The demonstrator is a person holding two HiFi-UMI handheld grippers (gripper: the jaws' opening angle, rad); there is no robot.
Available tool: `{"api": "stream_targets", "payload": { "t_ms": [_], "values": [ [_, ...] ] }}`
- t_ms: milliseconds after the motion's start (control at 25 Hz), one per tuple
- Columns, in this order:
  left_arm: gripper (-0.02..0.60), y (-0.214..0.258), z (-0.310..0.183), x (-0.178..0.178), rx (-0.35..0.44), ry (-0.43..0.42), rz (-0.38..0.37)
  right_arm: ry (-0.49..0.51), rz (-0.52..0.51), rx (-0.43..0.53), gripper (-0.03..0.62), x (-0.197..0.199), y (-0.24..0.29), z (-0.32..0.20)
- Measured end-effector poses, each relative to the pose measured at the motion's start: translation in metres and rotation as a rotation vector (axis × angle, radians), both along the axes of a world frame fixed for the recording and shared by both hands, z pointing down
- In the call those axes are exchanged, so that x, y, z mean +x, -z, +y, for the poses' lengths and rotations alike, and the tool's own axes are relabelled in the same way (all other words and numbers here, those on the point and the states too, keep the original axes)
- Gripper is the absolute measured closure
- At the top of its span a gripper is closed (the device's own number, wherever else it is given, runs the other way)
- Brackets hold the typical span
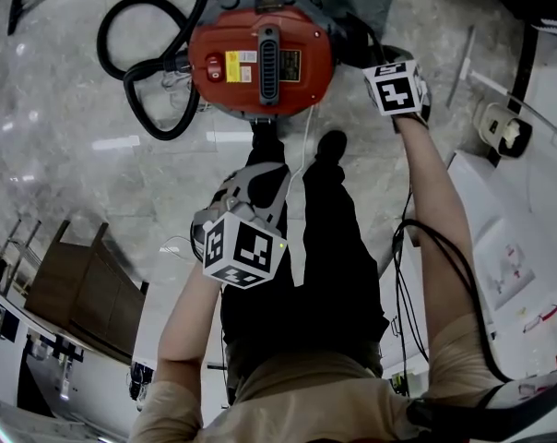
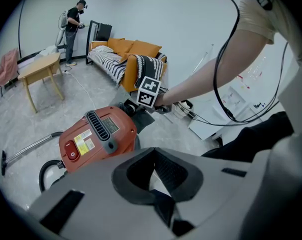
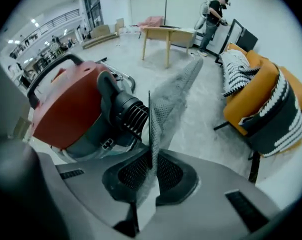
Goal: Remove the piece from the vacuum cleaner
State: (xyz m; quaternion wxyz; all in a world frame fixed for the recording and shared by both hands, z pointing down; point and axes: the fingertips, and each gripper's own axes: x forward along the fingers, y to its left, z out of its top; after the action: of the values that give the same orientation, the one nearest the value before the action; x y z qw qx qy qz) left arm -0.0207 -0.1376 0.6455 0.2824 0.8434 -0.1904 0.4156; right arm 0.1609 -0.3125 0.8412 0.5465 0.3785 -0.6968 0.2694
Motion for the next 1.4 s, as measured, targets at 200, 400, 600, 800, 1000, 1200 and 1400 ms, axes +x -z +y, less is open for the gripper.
{"api": "stream_targets", "payload": {
  "t_ms": [200, 400, 600, 800, 1000, 1200, 1400],
  "values": [
    [0.58, -0.002, 0.003, 0.003, -0.003, -0.001, -0.001, 0.046, 0.026, 0.058, 0.568, 0.0, -0.001, -0.003],
    [0.58, -0.002, 0.0, 0.004, 0.0, 0.007, -0.002, -0.706, -0.417, -0.114, 0.56, 0.003, -0.003, -0.006],
    [0.58, -0.001, 0.001, 0.007, 0.004, 0.009, -0.003, -0.975, -0.59, -0.203, 0.556, 0.007, -0.005, -0.002],
    [0.58, -0.005, 0.008, 0.012, -0.007, -0.002, 0.007, -0.84, -0.433, -0.157, 0.569, 0.048, -0.012, 0.003],
    [0.58, -0.008, 0.01, 0.021, -0.016, -0.031, 0.015, -0.558, -0.309, -0.138, 0.569, 0.043, 0.0, 0.01],
    [0.58, -0.004, 0.0, 0.015, 0.004, -0.026, 0.01, -0.542, -0.305, -0.134, 0.569, 0.04, 0.002, 0.017],
    [0.58, 0.002, -0.001, 0.015, 0.015, -0.039, 0.0, -0.715, -0.413, -0.163, 0.569, 0.058, 0.013, 0.02]
  ]
}}
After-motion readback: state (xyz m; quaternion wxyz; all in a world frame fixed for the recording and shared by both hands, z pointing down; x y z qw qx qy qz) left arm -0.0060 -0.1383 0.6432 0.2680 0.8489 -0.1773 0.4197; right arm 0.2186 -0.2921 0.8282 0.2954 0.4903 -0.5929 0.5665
